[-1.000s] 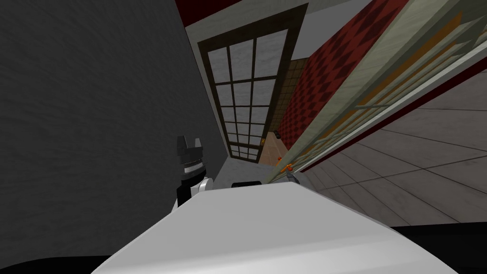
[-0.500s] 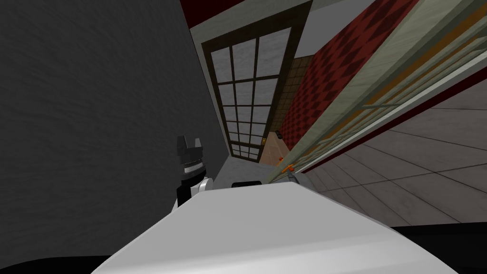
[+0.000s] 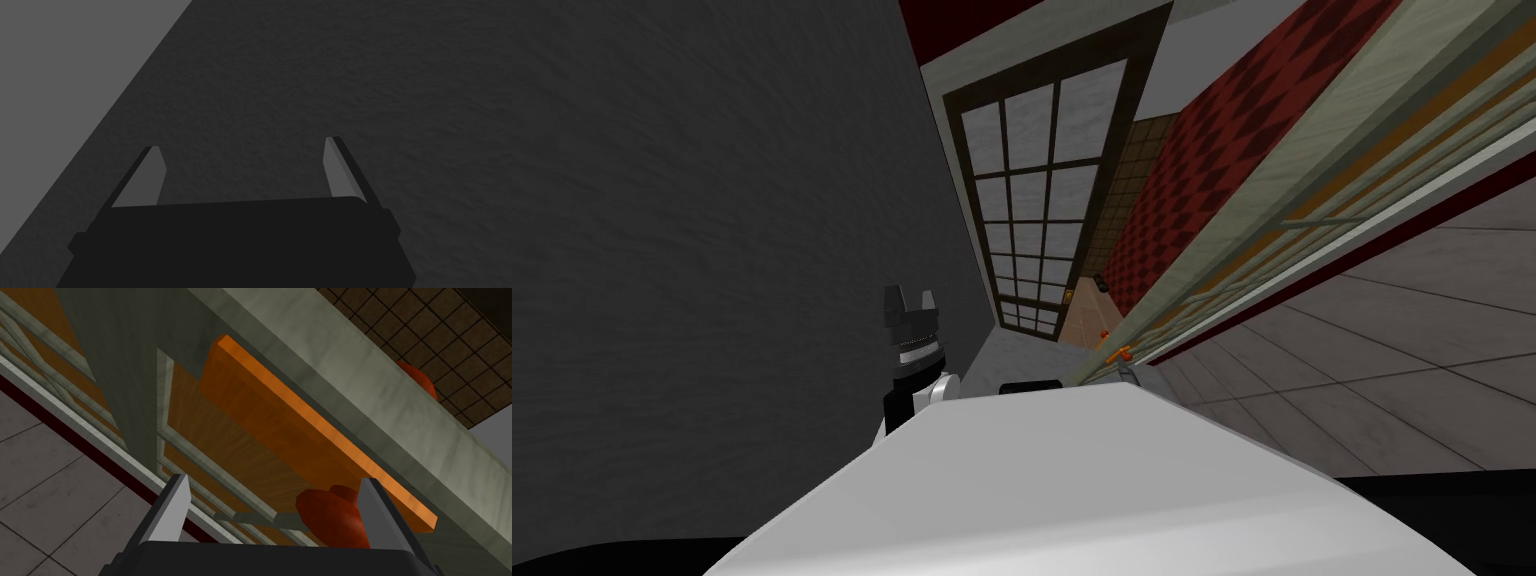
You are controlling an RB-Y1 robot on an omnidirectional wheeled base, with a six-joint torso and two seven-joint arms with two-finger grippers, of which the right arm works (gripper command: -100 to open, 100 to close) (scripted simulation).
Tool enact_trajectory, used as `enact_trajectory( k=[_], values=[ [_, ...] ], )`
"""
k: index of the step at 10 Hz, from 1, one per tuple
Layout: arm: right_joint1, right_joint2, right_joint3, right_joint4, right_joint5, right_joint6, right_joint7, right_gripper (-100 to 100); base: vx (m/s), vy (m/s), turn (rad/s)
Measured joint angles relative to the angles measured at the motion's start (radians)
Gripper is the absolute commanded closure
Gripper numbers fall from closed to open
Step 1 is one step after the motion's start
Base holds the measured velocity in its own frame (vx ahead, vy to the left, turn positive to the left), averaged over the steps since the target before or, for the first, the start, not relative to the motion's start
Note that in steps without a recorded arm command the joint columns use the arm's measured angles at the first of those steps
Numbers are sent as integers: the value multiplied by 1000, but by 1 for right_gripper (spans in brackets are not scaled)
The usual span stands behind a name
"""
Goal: Pull the door open
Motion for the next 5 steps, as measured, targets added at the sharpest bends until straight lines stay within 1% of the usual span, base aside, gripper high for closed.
enact_trajectory(
  k=[2,3,4,5],
  values=[
    [4,2,4,-9,-8,2,-23,100,-26,-6,54],
    [7,2,7,-17,-16,9,-42,100,7,-8,20],
    [-2,3,8,5,-20,-4,-52,100,14,-4,0],
    [-22,-8,11,53,-21,-33,-66,100,5,-1,18]
  ],
)
